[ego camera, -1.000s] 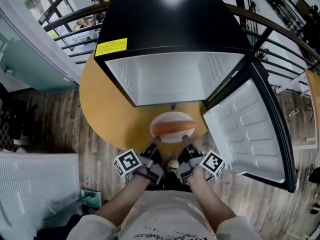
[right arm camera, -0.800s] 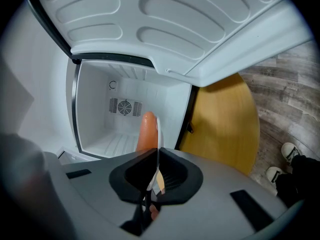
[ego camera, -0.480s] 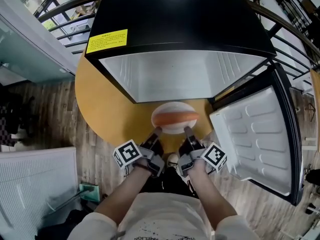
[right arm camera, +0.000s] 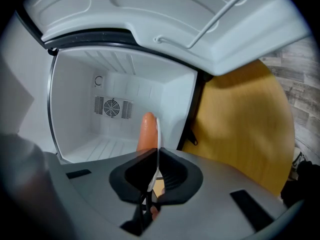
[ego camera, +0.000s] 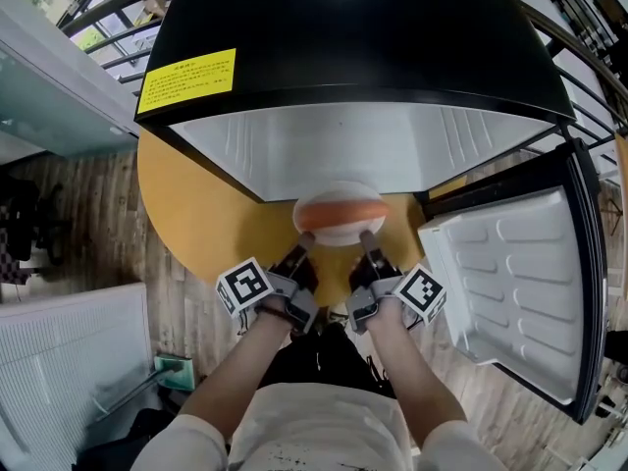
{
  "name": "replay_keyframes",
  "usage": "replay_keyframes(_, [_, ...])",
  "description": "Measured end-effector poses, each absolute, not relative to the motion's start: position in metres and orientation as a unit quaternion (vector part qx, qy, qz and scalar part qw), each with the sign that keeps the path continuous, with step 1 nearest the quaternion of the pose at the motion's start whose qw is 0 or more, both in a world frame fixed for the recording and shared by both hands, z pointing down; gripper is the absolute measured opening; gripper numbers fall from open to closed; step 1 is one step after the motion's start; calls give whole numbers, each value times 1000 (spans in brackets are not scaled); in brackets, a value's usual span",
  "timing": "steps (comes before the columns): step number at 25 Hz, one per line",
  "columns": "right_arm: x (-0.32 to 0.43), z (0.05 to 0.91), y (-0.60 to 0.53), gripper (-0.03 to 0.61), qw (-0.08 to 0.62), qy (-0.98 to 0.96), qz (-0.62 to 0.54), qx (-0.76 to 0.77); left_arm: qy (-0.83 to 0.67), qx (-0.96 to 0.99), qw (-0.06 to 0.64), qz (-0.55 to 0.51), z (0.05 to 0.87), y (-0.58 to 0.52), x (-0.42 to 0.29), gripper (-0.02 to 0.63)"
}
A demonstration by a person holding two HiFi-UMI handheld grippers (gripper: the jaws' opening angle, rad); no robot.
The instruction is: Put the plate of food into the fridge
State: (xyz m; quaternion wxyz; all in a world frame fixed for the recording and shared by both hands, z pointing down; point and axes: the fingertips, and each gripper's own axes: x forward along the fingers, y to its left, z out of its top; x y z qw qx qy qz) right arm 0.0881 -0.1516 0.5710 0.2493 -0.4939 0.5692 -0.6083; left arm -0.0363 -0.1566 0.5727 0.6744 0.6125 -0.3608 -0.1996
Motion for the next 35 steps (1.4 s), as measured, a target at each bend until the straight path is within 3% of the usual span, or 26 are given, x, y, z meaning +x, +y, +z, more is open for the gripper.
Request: replay_keyframes(35, [85,620,-229,32,246,569,-603,-502,-379,594,677,-215,621,-233,-40,32])
